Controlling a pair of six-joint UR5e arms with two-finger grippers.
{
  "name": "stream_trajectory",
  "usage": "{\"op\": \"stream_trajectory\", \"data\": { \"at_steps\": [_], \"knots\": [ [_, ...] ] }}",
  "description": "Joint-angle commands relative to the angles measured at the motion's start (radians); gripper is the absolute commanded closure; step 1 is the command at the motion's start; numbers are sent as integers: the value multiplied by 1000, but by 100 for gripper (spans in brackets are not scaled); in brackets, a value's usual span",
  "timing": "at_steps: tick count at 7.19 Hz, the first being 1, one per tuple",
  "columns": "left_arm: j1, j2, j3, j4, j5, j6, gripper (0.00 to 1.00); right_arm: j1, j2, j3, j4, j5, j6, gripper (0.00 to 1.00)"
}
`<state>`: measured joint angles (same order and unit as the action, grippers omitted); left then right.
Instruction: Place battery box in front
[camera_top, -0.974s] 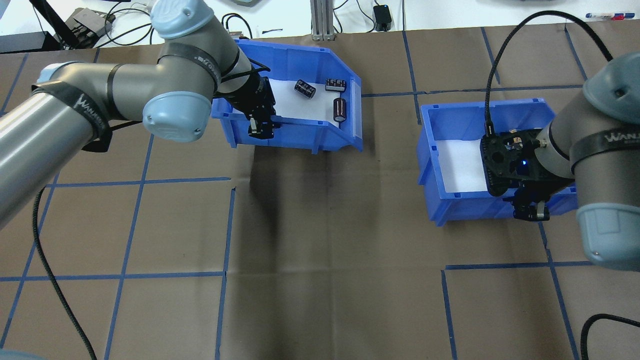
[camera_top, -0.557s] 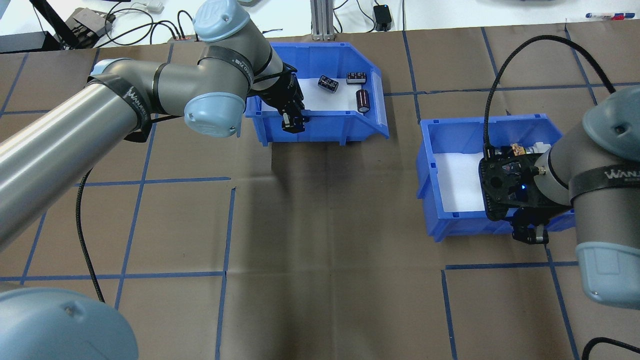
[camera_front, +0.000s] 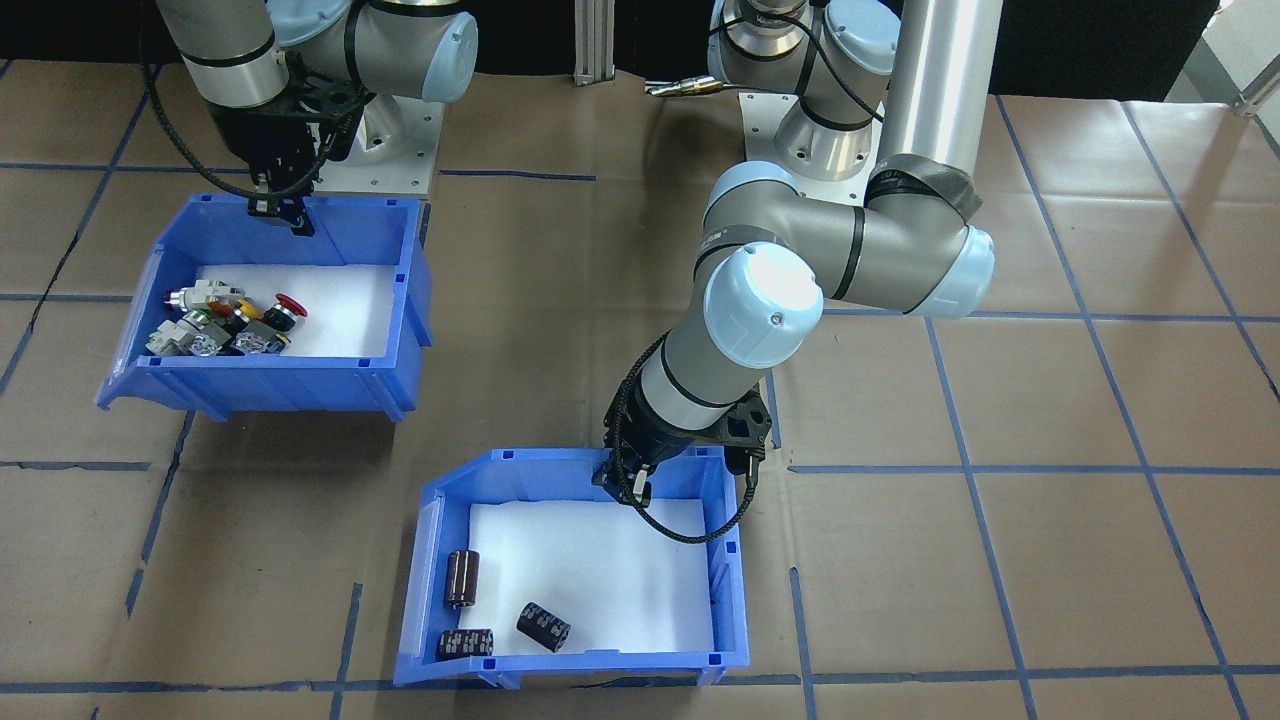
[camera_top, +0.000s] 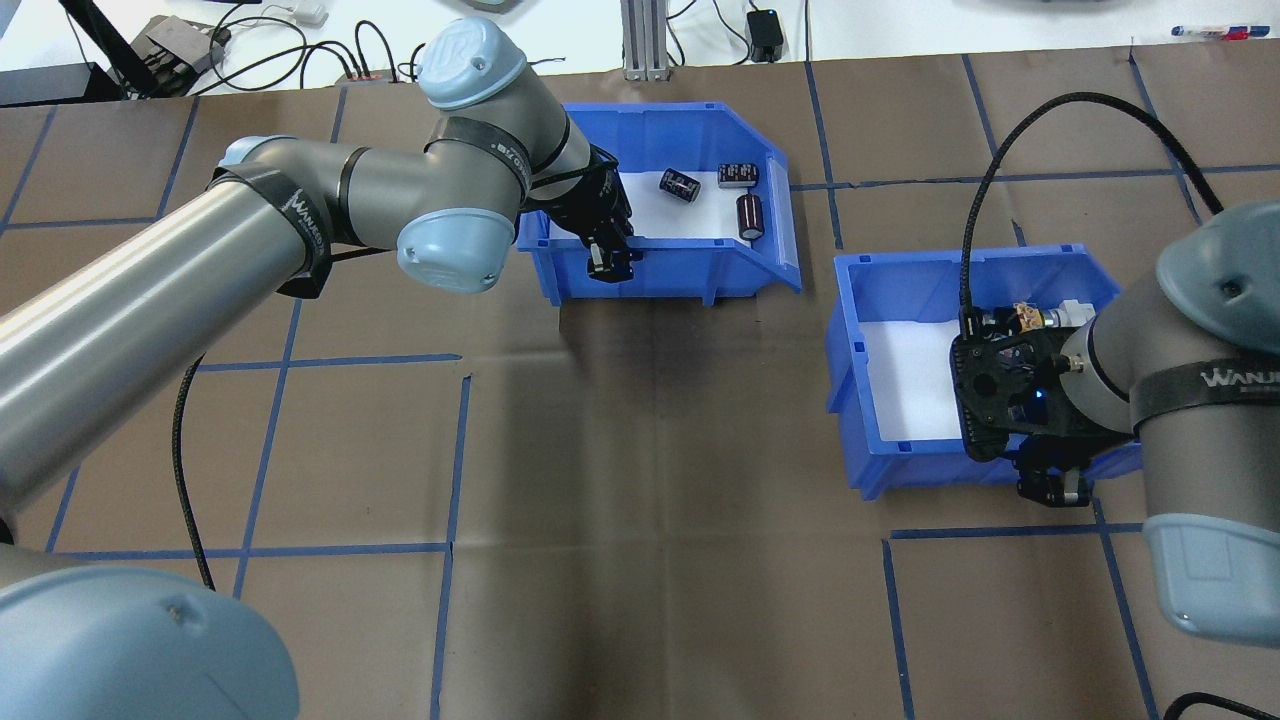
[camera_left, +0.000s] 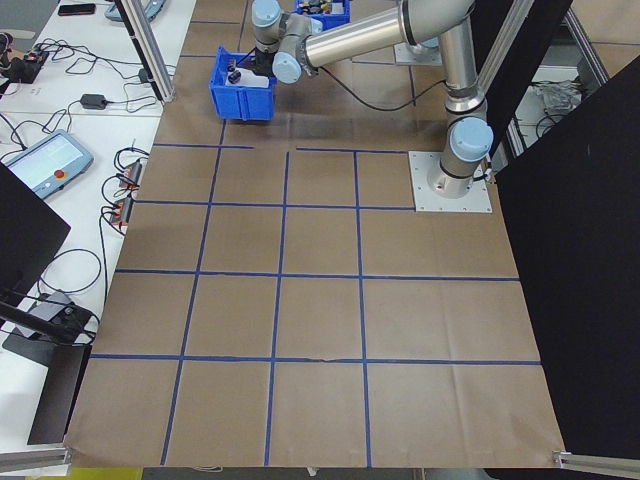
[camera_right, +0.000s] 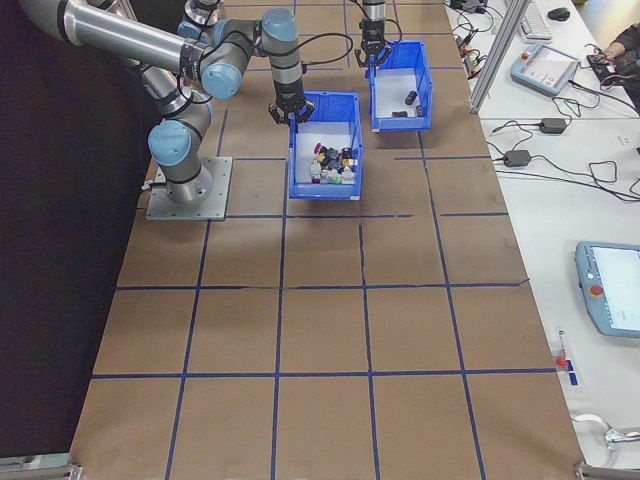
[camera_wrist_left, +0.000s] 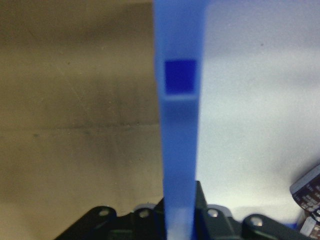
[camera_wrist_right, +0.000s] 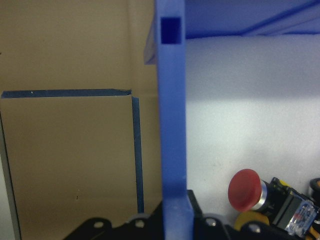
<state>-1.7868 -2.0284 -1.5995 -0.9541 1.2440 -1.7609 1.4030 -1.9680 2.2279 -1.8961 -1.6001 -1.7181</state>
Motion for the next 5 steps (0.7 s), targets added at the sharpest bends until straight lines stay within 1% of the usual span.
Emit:
{"op": "stream_trajectory", "data": {
  "at_steps": [1, 2, 3, 4, 5],
  "knots": [
    [-10, 5, -20, 0, -2, 1, 85, 34, -15, 18, 0, 3, 15, 100],
    [-8, 11, -31, 0, 2, 3, 72, 69, -14, 18, 0, 3, 61, 100],
    [-6, 16, -34, 0, 11, -3, 40, 88, -14, 18, 0, 3, 80, 100],
    [4, 26, -30, -9, 9, -38, 2, 94, -14, 21, 2, 6, 87, 100],
    [7, 39, -27, -11, 3, -75, 0, 109, -14, 39, -1, 8, 103, 100]
  ]
}}
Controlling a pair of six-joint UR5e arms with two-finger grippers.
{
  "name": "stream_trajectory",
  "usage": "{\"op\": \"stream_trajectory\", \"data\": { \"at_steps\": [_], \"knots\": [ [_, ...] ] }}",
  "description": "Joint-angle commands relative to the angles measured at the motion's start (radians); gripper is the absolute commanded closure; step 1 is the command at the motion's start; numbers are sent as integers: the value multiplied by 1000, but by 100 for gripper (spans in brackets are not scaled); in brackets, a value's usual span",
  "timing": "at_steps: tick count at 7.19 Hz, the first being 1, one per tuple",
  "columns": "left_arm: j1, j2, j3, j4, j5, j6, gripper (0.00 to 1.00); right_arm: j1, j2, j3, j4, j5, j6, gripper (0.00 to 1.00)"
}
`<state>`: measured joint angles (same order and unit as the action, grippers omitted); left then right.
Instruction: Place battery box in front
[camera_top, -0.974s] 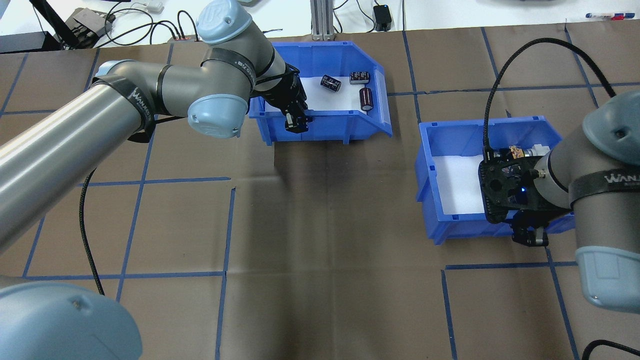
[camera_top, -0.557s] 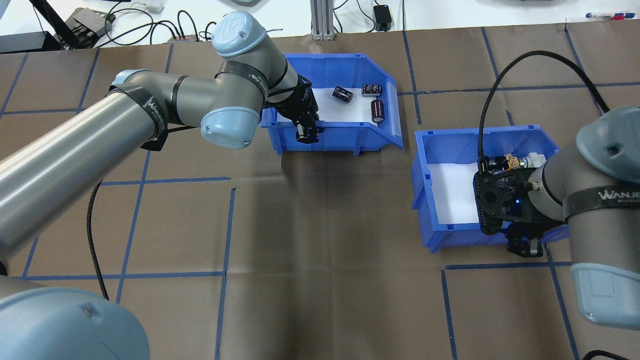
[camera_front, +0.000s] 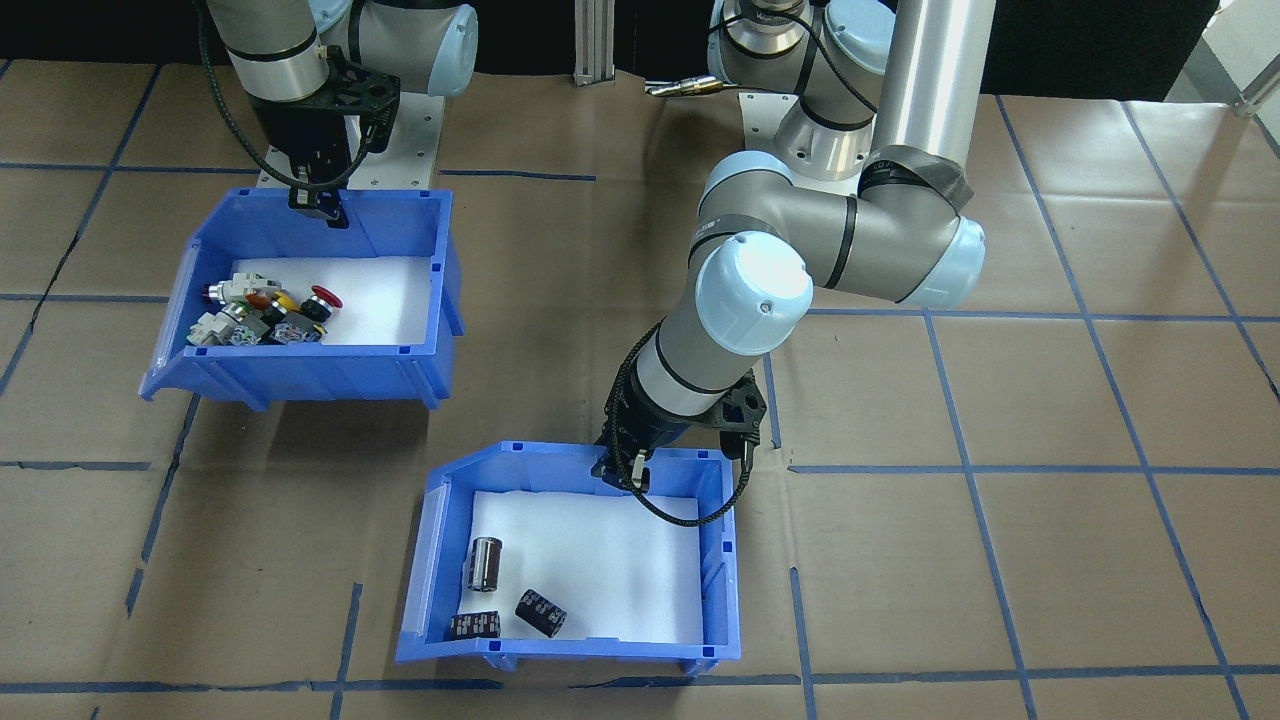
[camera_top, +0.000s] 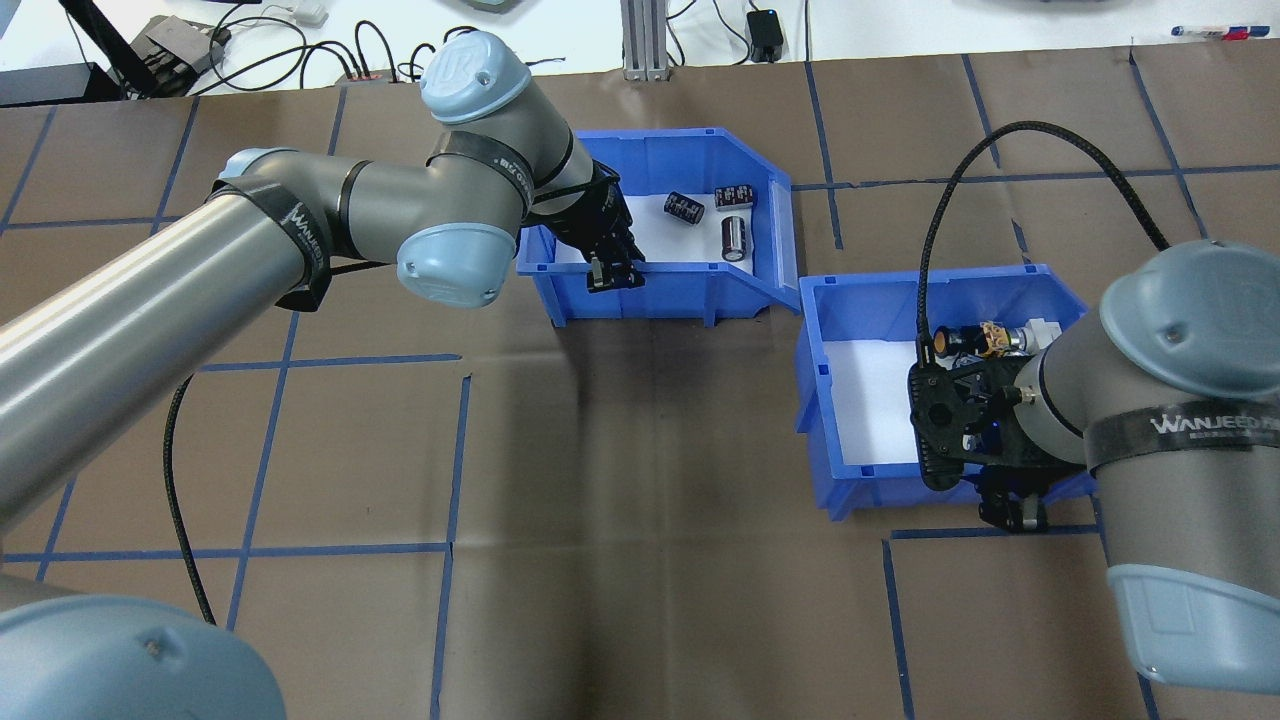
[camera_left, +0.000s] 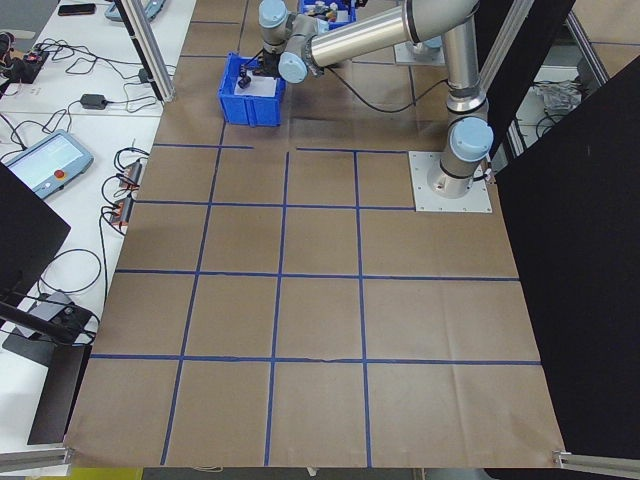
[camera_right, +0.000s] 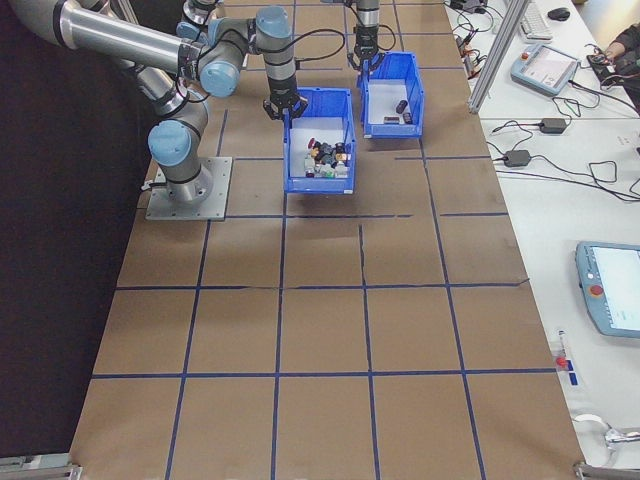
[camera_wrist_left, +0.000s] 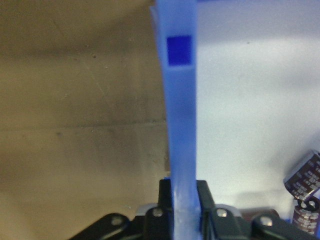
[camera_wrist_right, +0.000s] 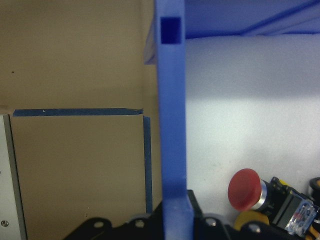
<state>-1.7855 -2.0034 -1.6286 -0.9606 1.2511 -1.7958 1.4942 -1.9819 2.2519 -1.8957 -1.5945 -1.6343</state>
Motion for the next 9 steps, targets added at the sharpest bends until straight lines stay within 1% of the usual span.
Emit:
{"op": "stream_trajectory", "data": {
  "at_steps": [1, 2, 3, 4, 5, 6, 7, 8, 9],
  "knots": [
    [9, 50, 0, -18, -1, -56, 1, 56, 0, 35, -17, 2, 80, 100],
    [17, 101, -8, -54, 4, -47, 1, 104, 6, 37, -20, 1, 130, 100],
    [40, 135, 4, -120, 10, -18, 2, 141, 14, 35, -20, 1, 186, 100],
    [81, 181, 10, -206, 13, 97, 8, 174, 26, 35, -26, 1, 229, 100],
    [109, 236, 22, -313, 87, 216, 8, 222, 43, 35, -55, 1, 273, 100],
    [123, 292, 24, -393, 172, 387, 7, 282, 64, 35, -83, 1, 336, 100],
    [133, 345, 24, -479, 220, 523, 4, 350, 102, 29, -139, 1, 405, 100],
    [143, 395, 13, -537, 260, 690, 4, 416, 157, 23, -196, -4, 481, 100],
    [153, 440, -11, -553, 302, 899, 1, 485, 219, 6, -242, -11, 546, 100]
  ]
}}
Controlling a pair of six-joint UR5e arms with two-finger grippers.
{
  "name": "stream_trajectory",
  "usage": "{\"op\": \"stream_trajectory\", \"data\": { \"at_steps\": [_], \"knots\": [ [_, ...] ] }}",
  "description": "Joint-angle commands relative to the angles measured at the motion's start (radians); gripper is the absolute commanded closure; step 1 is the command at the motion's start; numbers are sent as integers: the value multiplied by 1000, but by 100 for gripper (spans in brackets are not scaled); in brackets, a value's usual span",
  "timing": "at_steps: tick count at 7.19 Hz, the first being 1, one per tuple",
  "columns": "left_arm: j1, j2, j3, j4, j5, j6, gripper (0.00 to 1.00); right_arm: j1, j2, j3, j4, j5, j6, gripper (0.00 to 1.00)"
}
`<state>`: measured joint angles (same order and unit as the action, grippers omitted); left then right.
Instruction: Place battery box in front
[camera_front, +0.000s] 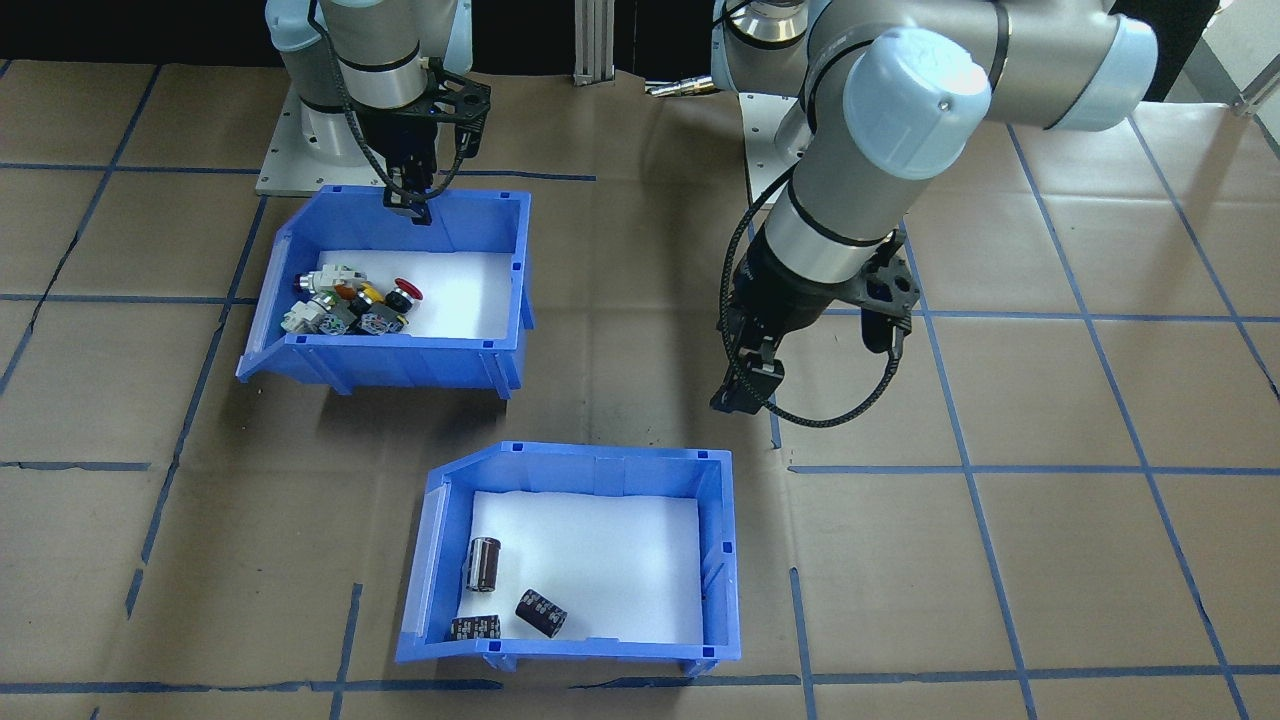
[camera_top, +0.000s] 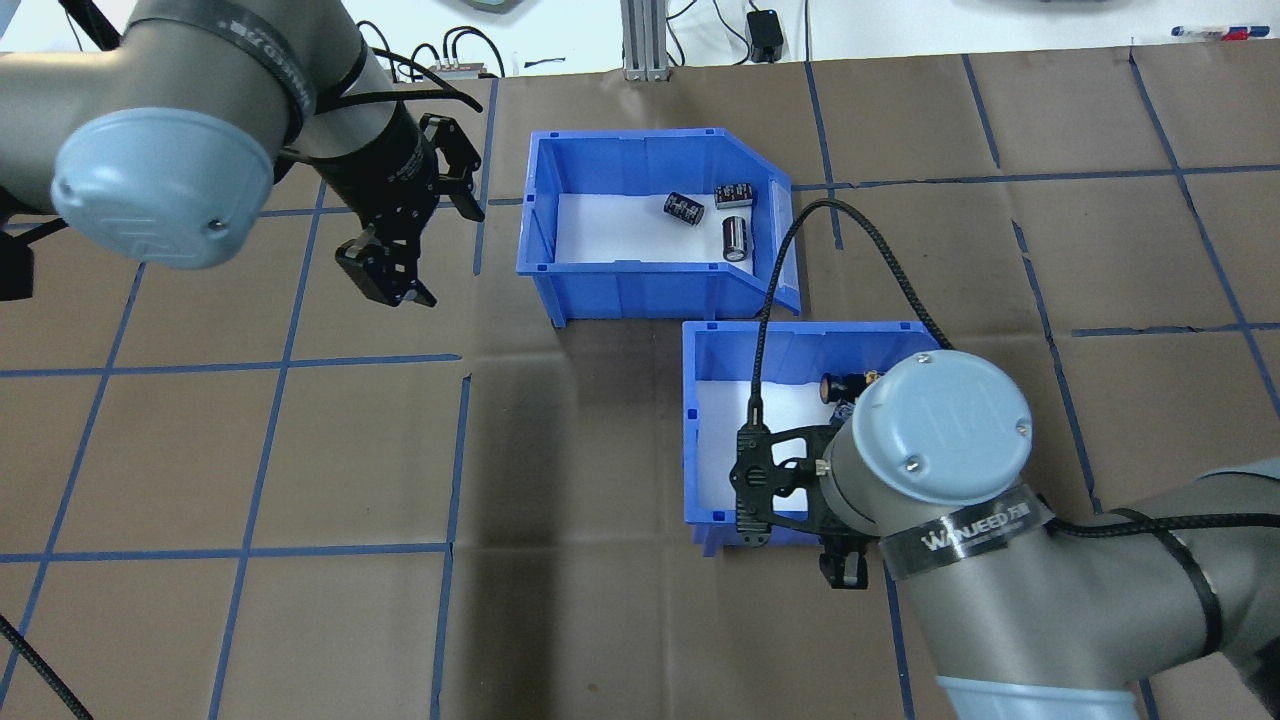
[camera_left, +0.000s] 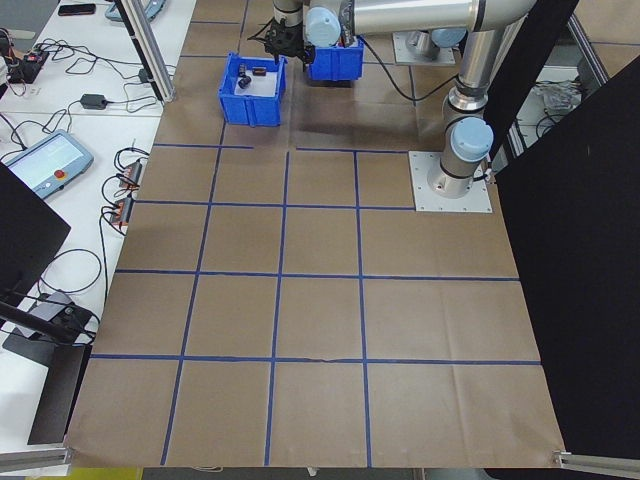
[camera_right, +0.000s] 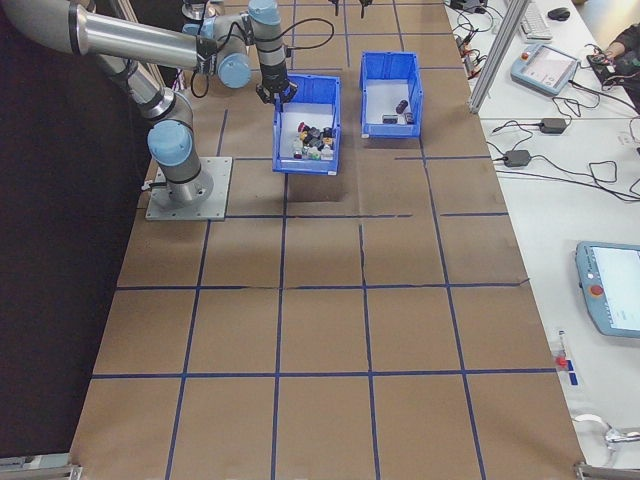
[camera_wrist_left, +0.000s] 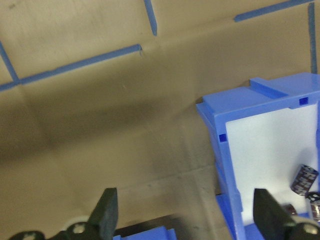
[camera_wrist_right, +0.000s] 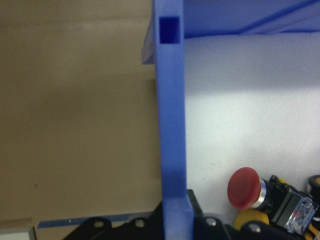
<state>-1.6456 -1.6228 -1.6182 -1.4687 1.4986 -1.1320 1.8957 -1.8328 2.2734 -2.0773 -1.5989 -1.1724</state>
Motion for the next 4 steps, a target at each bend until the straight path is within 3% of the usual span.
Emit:
{"op": "stream_trajectory", "data": {
  "at_steps": [1, 4],
  "knots": [
    [18, 89, -29, -64, 66, 441, 1, 141, 101, -37, -79, -18, 141, 100],
    [15, 121, -68, -93, 64, 1132, 0, 218, 116, -49, -79, -26, 184, 100]
  ]
}}
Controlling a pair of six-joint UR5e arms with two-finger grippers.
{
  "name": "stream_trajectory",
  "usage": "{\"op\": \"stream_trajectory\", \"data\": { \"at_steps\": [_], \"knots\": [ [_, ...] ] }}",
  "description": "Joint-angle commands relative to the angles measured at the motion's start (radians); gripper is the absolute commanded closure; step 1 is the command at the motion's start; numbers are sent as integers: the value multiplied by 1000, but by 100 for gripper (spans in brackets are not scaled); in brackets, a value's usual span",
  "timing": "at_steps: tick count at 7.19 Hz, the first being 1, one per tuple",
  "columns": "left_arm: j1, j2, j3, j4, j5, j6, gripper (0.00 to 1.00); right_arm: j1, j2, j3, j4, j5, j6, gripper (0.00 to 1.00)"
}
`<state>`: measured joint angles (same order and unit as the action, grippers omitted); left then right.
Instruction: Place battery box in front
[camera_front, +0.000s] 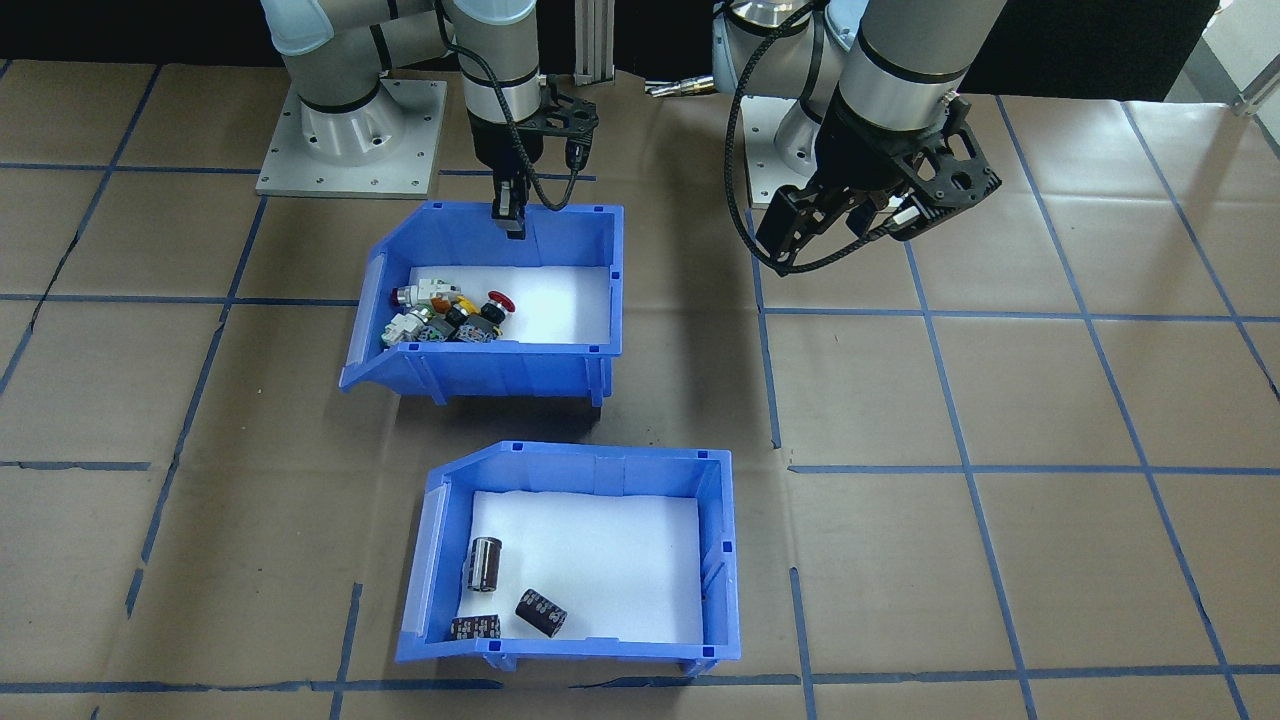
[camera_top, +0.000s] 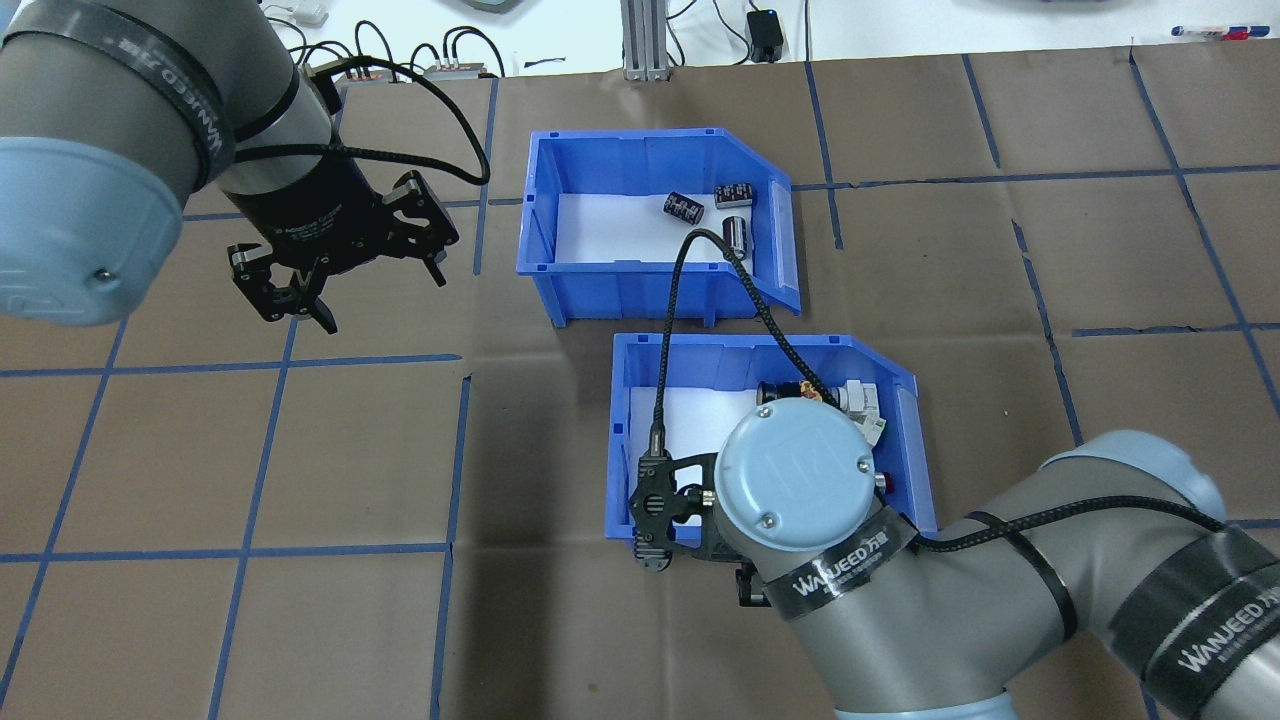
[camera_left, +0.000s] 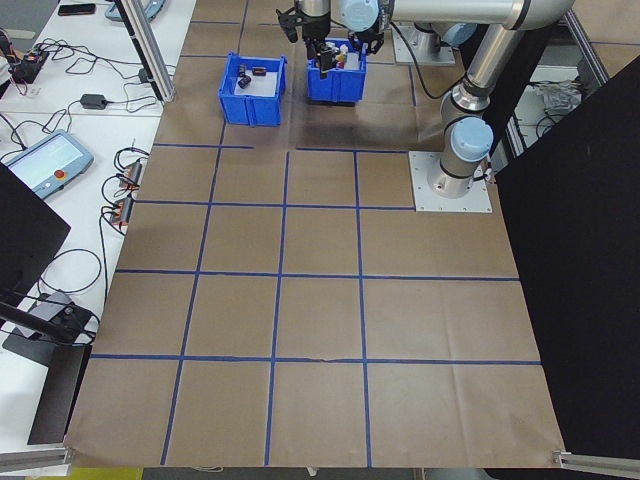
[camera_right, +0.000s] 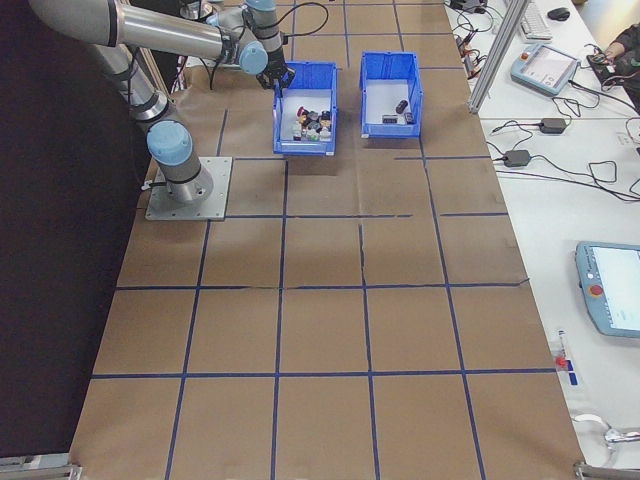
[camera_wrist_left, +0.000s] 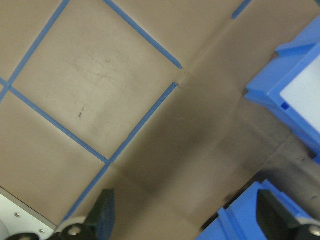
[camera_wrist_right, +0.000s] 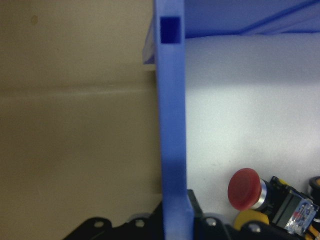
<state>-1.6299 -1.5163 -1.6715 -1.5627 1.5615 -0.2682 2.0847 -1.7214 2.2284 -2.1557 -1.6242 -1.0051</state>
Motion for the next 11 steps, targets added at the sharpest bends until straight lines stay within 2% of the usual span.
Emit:
{"op": "stream_trajectory", "data": {
  "at_steps": [1, 3, 4, 5, 6, 7, 8, 9, 10, 11],
  "knots": [
    [-1, 43, -16, 1, 0, 347, 0, 49, 22, -7, -6, 0, 16, 100],
    [-1, 68, -23, 9, -1, 354, 0, 61, 58, -10, -59, -2, 13, 100],
    [-1, 70, -31, 9, 0, 362, 0, 61, 62, -10, -59, 0, 14, 98],
    [-2, 70, -37, 30, -1, 348, 0, 61, 63, -9, -61, 0, 16, 53],
    [-1, 76, -60, 33, -1, 345, 0, 60, 60, -10, -53, -2, 16, 1],
    [1, 79, -79, 38, -1, 359, 0, 60, 51, -15, -44, -6, 16, 0],
    [4, 80, -80, 68, 2, 386, 0, 54, 43, -35, -27, -44, 14, 0],
    [22, 80, -79, 87, 0, 450, 0, 40, 14, -91, 70, -55, 14, 0],
    [44, 82, -79, 92, 2, 451, 0, 9, -30, -160, 215, -57, 16, 0],
    [63, 102, -82, 89, 5, 452, 0, -76, -55, -192, 273, -54, 16, 0]
  ]
}}
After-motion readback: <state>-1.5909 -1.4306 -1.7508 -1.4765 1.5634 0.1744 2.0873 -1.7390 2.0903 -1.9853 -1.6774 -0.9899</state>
